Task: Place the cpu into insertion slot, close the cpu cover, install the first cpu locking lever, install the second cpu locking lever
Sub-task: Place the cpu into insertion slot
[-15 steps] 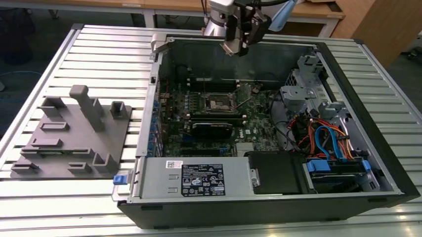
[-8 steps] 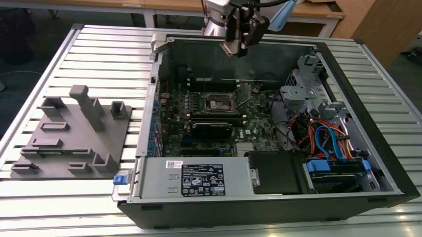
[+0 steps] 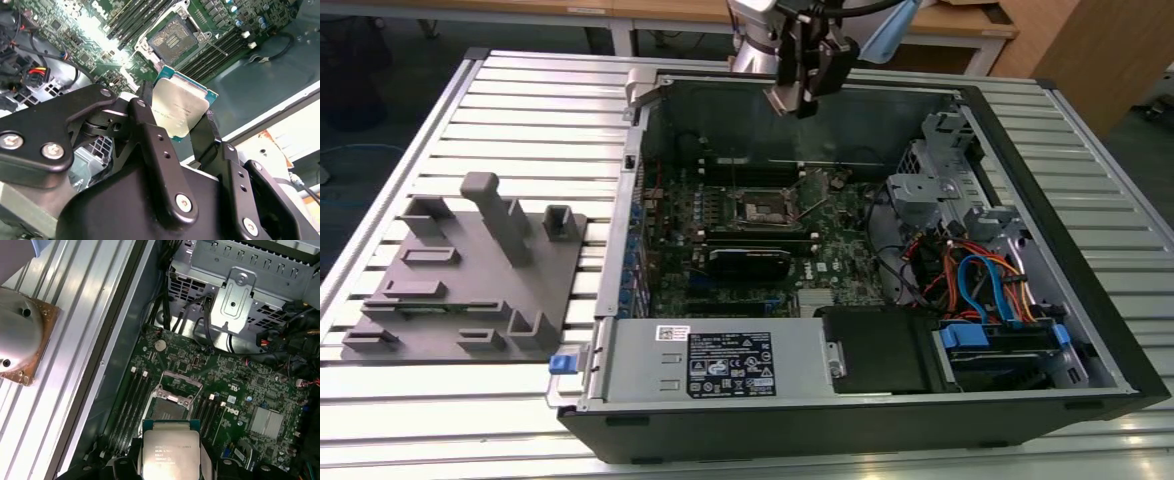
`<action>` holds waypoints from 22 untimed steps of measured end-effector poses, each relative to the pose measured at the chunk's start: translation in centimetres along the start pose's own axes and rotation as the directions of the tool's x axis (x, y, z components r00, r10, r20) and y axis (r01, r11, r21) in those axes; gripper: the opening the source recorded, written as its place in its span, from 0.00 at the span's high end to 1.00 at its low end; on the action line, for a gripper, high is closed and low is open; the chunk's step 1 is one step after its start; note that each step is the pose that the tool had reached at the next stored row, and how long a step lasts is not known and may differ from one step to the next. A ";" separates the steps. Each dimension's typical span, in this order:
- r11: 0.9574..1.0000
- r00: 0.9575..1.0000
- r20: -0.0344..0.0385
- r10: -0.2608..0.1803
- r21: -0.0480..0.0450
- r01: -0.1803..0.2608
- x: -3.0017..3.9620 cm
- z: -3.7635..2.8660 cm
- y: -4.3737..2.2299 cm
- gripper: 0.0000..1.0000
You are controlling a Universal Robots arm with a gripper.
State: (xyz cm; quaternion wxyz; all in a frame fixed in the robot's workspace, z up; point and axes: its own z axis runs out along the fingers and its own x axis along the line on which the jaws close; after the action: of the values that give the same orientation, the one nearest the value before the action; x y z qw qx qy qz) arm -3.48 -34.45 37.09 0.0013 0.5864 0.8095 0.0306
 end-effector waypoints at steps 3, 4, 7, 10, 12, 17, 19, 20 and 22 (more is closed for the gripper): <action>0.999 0.999 0.001 0.032 0.003 -0.032 0.00 0.09 0.00 0.46; 0.999 0.999 0.001 0.043 0.003 -0.043 -0.01 0.12 -0.01 0.46; 0.997 0.997 0.001 0.074 0.007 -0.074 -0.01 0.21 -0.01 0.46; 0.995 0.995 0.001 0.103 0.012 -0.103 -0.01 0.31 -0.01 0.46; 0.992 0.993 0.001 0.122 0.014 -0.122 -0.01 0.39 -0.02 0.46; 0.987 0.987 0.002 0.160 0.017 -0.160 -0.02 0.62 -0.03 0.46; 0.986 0.986 0.003 0.167 0.018 -0.167 -0.03 0.73 -0.04 0.46; 0.985 0.985 0.003 0.171 0.018 -0.171 -0.03 0.80 -0.04 0.46; 0.984 0.984 0.003 0.178 0.019 -0.178 -0.03 0.95 -0.05 0.46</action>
State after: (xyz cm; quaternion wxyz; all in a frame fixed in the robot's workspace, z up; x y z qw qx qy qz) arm -3.48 -34.45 36.14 -0.0066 0.6565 0.7540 0.0227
